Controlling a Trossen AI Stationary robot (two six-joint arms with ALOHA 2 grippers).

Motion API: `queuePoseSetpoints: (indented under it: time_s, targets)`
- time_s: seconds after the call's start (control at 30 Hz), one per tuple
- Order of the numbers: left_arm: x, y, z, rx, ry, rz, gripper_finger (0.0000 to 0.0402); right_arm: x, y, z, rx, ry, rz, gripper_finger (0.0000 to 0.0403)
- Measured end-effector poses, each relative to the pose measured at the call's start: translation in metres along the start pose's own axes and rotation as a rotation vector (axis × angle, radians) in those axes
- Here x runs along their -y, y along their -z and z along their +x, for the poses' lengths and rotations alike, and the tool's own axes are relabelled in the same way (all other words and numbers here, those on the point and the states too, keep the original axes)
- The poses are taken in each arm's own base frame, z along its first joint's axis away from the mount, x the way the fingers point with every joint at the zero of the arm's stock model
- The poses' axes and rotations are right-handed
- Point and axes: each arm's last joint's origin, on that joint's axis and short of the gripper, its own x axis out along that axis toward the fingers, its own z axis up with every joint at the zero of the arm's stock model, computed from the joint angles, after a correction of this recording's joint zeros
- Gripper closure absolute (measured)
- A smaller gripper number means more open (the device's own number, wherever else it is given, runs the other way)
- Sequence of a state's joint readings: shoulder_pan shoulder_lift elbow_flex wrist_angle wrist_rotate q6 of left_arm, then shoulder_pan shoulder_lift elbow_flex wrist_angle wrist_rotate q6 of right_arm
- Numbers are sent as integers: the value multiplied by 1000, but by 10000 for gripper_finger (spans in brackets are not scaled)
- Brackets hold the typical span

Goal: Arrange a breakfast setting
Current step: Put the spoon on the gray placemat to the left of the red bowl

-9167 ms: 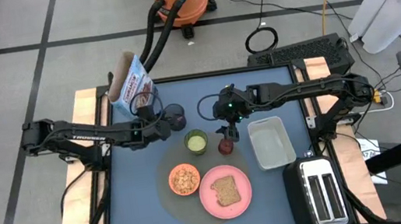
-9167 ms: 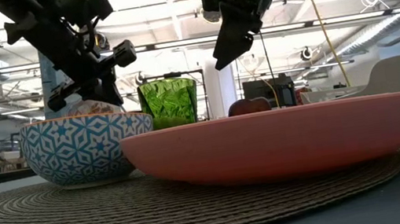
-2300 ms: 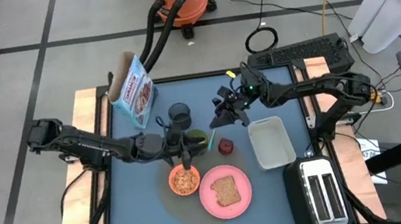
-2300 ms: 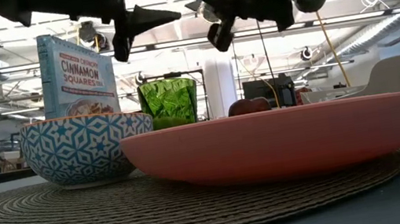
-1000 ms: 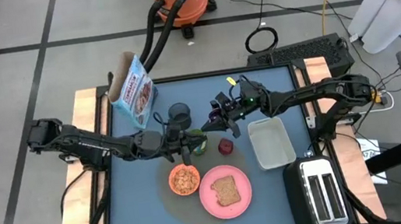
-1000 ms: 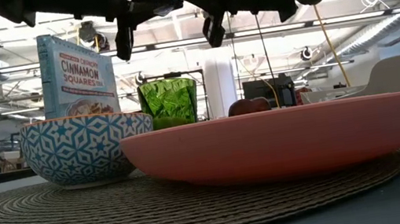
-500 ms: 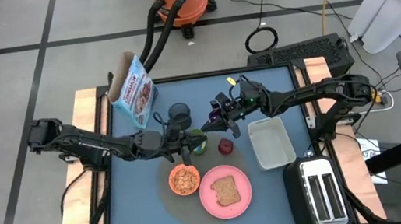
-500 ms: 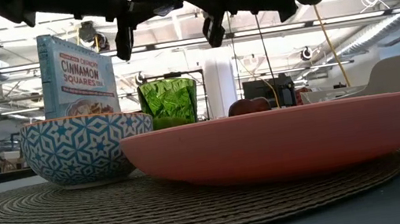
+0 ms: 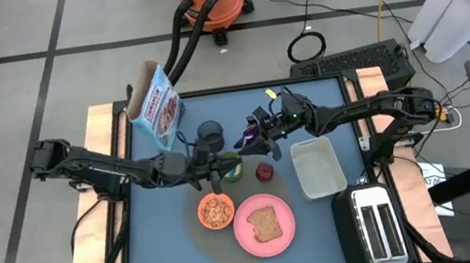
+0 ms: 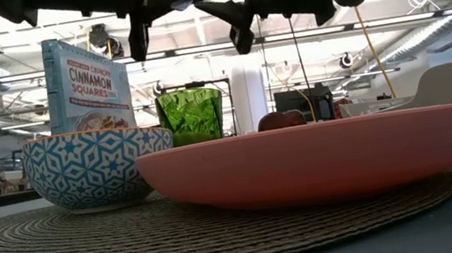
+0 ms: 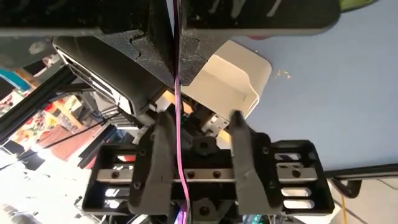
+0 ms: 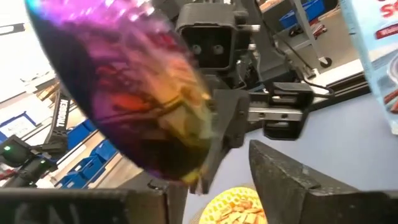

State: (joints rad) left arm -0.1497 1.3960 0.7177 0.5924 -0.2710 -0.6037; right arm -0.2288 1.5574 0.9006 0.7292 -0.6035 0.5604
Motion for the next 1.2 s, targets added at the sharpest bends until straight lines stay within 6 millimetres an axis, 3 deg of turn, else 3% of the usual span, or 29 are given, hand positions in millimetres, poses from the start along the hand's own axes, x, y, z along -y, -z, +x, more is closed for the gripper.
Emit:
queuePoseSetpoints:
  time_s: [0.37, 0.7, 0.87, 1.2]
  targets:
    - [6, -21, -25, -13, -14, 31, 394, 10, -6, -9, -3, -2, 4, 225]
    - [19, -42, -95, -51, -117, -28, 394, 11, -7, -12, -64, -100, 4, 226]
    - [20, -31, -127, -117, -228, -173, 394, 11, -7, -12, -64, -101, 4, 227]
    - [18, 8, -151, -277, -441, -399, 394, 11, -7, -12, -64, -101, 3, 227]
